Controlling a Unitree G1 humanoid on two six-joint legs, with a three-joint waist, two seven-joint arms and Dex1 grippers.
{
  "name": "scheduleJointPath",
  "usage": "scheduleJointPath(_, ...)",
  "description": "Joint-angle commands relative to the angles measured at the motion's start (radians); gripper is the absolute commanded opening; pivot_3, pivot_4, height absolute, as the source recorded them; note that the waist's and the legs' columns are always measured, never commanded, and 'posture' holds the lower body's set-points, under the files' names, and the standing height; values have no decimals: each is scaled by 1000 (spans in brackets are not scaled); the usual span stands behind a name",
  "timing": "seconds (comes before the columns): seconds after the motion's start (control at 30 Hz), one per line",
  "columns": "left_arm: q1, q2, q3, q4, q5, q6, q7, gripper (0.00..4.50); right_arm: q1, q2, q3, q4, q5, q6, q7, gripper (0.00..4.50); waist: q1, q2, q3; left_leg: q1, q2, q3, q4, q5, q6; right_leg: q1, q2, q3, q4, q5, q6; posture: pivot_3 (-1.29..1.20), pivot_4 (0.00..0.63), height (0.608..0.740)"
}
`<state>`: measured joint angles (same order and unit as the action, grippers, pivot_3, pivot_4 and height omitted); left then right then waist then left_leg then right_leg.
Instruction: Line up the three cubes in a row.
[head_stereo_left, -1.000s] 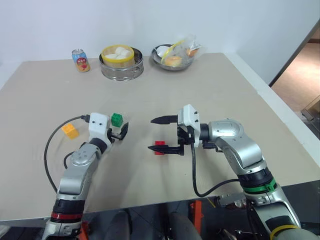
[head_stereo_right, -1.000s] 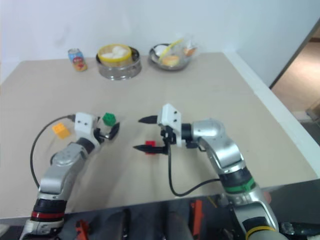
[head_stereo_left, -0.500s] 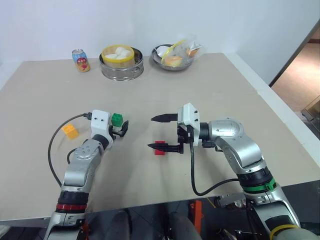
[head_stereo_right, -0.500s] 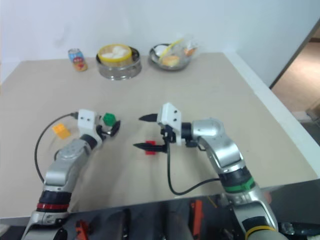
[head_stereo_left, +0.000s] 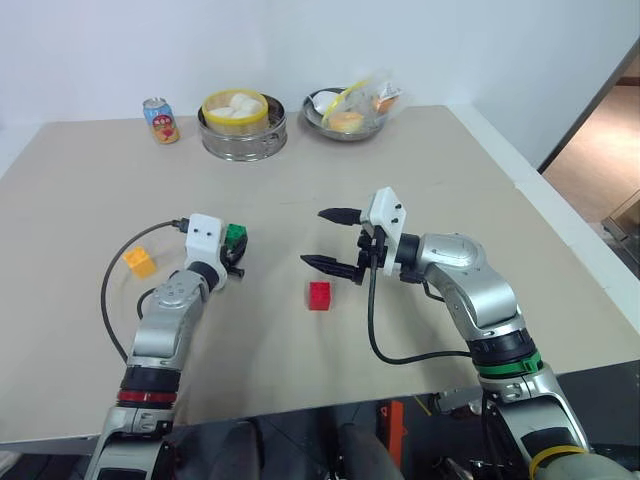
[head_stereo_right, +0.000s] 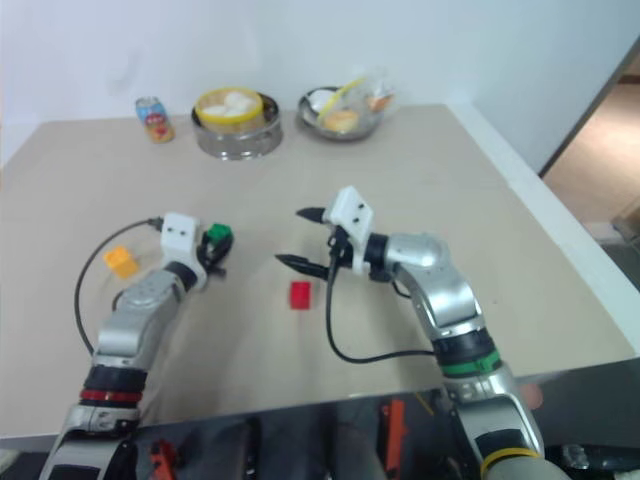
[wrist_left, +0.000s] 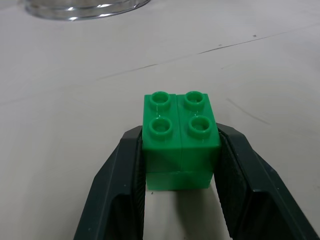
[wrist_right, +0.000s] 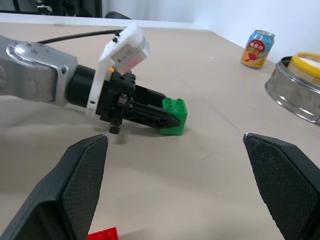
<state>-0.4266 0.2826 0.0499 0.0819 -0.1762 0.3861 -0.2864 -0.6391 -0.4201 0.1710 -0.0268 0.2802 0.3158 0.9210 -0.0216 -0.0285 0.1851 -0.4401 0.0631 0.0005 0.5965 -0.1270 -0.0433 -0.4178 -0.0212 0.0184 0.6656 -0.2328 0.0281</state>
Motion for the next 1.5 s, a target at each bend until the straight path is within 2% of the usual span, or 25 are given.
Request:
scheduleJointPath(0.03, 25, 95, -10, -85, -56, -107, -224, 1311, -9, -15, -13, -39, 3, -24, 16, 4500, -1, 0, 0, 0, 0, 0, 0, 0, 0, 0, 0, 0, 0, 0, 0, 0, 150, 740)
scheduleJointPath(0.13, 117, 203, -42, -167, -136, -202, -501, 1311, -1, -28, -13, -59, 15, -18, 39, 4500, -3, 0, 0, 0, 0, 0, -2, 0, -1, -1, 0, 1, 0, -1, -1, 0, 150, 740)
scheduleJointPath(0.23, 180, 305, -58, -164, -174, -282, -710, 1311, 8, -46, -5, -69, 14, -24, 65, 4500, -2, 0, 0, 0, 1, 1, -3, -1, -2, -2, 0, 1, 0, -5, -6, 0, 150, 740)
scheduleJointPath(0.4, 147, 382, -73, -58, -189, -324, -894, 1311, 20, -53, -4, -77, 11, -23, 73, 4500, 1, 0, 0, 0, 1, 0, -3, -1, -2, -1, 0, 0, 0, -6, -8, 0, 150, 740)
scheduleJointPath(0.53, 66, 384, -93, 51, -159, -361, -951, 1311, 25, -56, -5, -92, 14, -13, 73, 4500, 0, 0, 0, 0, 1, 1, 0, -1, -2, -1, -1, 0, 0, -5, -8, 0, 150, 740)
scheduleJointPath(0.8, -30, 336, -138, 149, -145, -418, -1036, 1311, 38, -71, -11, -115, 12, 4, 63, 4500, 0, 0, 0, -1, 1, 1, 0, -1, -1, -2, 0, 0, 0, -5, -7, 0, 150, 740)
scheduleJointPath(1.1, -75, 318, -158, 199, -124, -431, -1062, 1311, 48, -85, -13, -139, 34, 27, 72, 4500, 0, 0, 0, -1, 1, 1, 0, -1, -1, -2, 1, 0, 0, -4, -5, 0, 150, 740)
scheduleJointPath(1.5, -82, 337, -151, 234, -101, -440, -1078, 1311, 81, -124, 5, -164, 96, 15, 192, 4500, 0, 0, 0, -2, 1, 1, 0, -1, -1, -2, 1, 1, 0, -4, -6, 0, 150, 740)
